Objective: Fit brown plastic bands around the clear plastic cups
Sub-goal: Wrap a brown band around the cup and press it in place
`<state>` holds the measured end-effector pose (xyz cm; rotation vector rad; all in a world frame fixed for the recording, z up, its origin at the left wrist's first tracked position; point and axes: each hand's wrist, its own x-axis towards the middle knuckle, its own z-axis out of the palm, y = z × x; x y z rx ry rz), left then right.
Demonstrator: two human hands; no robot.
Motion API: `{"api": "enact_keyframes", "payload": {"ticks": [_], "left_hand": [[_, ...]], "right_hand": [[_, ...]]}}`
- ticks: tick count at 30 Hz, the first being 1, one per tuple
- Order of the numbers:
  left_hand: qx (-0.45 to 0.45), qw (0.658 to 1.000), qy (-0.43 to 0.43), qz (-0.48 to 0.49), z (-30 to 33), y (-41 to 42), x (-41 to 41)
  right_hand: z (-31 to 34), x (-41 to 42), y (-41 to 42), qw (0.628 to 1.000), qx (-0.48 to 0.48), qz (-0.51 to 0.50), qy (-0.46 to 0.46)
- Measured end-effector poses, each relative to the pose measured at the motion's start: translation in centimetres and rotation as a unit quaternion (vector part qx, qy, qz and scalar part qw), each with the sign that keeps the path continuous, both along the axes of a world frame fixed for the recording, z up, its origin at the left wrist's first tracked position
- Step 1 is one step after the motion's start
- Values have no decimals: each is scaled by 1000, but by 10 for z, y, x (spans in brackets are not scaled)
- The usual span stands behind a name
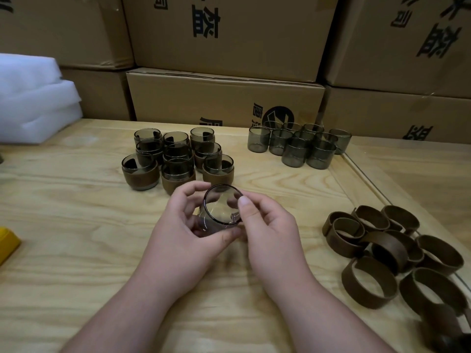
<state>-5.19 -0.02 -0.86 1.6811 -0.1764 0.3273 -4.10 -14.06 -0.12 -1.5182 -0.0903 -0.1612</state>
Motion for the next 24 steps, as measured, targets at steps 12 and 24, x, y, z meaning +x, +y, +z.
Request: {"api": "enact_keyframes", "payload": {"ticks": [12,24], "left_hand": [[85,995,-25,-45,3,-2,-10],[33,999,-5,-25,3,-1,-8]], "right_hand": [[5,-2,-3,998,8,-62,15],[2,-6,1,1000,-19,5,-12]]}}
